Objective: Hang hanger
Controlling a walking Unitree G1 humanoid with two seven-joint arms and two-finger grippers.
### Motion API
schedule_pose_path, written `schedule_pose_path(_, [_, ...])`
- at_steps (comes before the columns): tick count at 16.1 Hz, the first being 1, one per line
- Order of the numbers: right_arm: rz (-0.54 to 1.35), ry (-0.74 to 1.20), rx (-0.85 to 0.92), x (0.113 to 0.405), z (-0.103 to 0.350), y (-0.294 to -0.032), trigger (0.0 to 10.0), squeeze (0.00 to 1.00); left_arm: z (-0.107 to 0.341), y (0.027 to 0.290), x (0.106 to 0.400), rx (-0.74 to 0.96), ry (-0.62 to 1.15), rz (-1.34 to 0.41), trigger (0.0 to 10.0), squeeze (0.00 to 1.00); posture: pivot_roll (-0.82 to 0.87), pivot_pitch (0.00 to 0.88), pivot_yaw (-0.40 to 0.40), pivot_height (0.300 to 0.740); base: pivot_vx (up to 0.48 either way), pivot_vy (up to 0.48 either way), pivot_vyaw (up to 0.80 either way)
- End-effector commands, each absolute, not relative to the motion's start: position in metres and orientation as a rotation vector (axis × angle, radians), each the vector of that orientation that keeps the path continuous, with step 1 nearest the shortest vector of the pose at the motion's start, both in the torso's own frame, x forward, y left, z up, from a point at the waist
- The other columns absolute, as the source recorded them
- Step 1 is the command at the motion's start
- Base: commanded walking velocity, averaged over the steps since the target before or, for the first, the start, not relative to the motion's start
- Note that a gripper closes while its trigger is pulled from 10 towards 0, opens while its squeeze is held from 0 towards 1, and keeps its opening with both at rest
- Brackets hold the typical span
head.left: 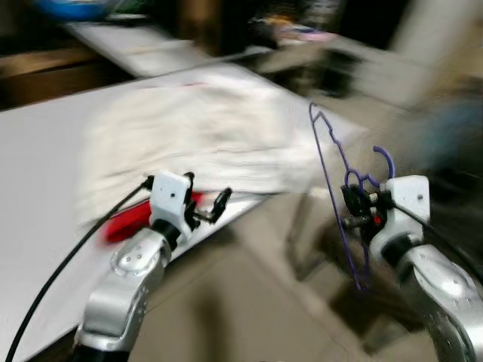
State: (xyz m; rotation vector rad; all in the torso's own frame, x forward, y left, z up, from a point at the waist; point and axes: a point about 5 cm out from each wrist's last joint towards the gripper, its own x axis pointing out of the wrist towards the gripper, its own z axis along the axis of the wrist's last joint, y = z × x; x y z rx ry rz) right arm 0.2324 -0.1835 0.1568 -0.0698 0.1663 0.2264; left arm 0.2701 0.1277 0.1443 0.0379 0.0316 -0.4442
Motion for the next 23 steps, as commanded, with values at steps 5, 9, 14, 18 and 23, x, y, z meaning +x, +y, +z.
schedule_pose_path(5, [0.381, 0.162, -0.158, 0.228, 0.163, -0.188, 10.0, 0.00, 0.140, 0.128, 0.270, 0.112, 0.039, -0.436, 10.0, 0.00, -0.04, 0.000, -0.076, 0.740, 0.292, 0.000, 0.00])
schedule_pose_path(9, [0.509, 0.154, -0.208, 0.224, 0.165, -0.179, 10.0, 0.00, 0.140, 0.138, 0.270, 0.127, 0.050, -0.395, 10.0, 0.00, -0.03, 0.000, -0.081, 0.740, 0.000, 0.000, 0.40])
schedule_pose_path(14, [0.533, 0.127, -0.196, 0.220, 0.165, -0.178, 10.0, 0.00, 0.133, 0.150, 0.279, 0.383, 0.095, -0.473, 10.0, 1.00, -0.03, 0.000, -0.073, 0.740, 0.000, 0.000, 0.00])
schedule_pose_path(18, [0.520, 0.115, -0.187, 0.221, 0.166, -0.181, 10.0, 0.00, 0.135, 0.148, 0.299, 0.503, 0.077, -0.528, 10.0, 0.00, -0.03, 0.000, -0.065, 0.740, 0.000, 0.000, 0.00])
schedule_pose_path(23, [0.447, 0.111, -0.205, 0.218, 0.167, -0.195, 10.0, 0.00, 0.121, 0.133, 0.328, 0.713, 0.091, -0.626, 10.0, 0.00, -0.07, 0.000, -0.047, 0.740, 0.000, 0.000, 0.00])
